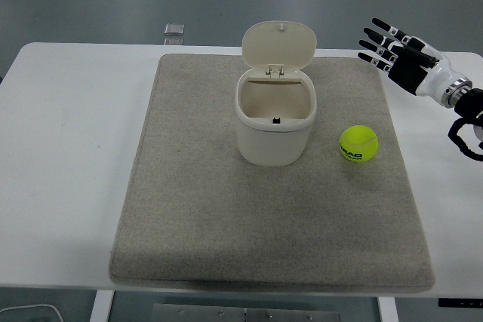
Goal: Pick up the tennis ball and place it in the box.
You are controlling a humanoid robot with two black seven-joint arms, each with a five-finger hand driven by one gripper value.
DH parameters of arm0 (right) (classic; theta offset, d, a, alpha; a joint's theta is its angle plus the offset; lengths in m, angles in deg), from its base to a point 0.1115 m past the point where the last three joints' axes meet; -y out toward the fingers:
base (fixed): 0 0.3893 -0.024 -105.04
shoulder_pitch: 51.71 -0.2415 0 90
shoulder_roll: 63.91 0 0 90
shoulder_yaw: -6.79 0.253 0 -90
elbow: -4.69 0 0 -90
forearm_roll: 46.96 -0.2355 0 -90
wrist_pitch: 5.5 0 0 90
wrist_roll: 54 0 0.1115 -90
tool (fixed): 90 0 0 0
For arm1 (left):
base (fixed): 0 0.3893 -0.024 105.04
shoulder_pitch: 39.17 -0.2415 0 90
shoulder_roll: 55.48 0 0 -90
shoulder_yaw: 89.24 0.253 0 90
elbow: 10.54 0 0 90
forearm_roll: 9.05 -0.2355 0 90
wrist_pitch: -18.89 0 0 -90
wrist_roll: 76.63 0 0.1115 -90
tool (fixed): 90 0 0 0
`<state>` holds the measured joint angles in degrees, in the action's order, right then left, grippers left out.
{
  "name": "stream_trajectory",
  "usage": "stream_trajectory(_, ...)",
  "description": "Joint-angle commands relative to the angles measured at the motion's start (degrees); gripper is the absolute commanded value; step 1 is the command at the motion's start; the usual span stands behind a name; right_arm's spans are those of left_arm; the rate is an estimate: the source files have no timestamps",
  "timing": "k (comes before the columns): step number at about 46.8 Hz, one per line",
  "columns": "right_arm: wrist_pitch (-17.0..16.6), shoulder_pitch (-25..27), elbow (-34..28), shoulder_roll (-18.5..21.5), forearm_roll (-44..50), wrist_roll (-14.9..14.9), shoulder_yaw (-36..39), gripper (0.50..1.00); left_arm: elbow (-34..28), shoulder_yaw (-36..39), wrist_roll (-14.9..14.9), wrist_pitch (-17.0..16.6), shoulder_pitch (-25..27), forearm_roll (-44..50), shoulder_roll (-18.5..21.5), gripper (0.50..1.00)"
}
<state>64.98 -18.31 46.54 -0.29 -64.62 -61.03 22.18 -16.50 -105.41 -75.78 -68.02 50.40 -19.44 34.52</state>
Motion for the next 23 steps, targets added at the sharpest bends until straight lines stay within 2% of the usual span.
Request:
stream_trajectory(1, 0.0, 0.0, -0.01, -0.08, 0.09, 0.01, 0.0, 0.907, -0.01, 0.0, 0.03, 0.08, 0.08, 0.01, 0.0, 0.992)
stream_trajectory(23, -0.7, -0.17, -0.1, -0.34, 0.17, -0.35, 0.08, 0.907, -0.1, 0.0, 0.03, 0.08, 0.26, -0.07, 0.0, 0.992)
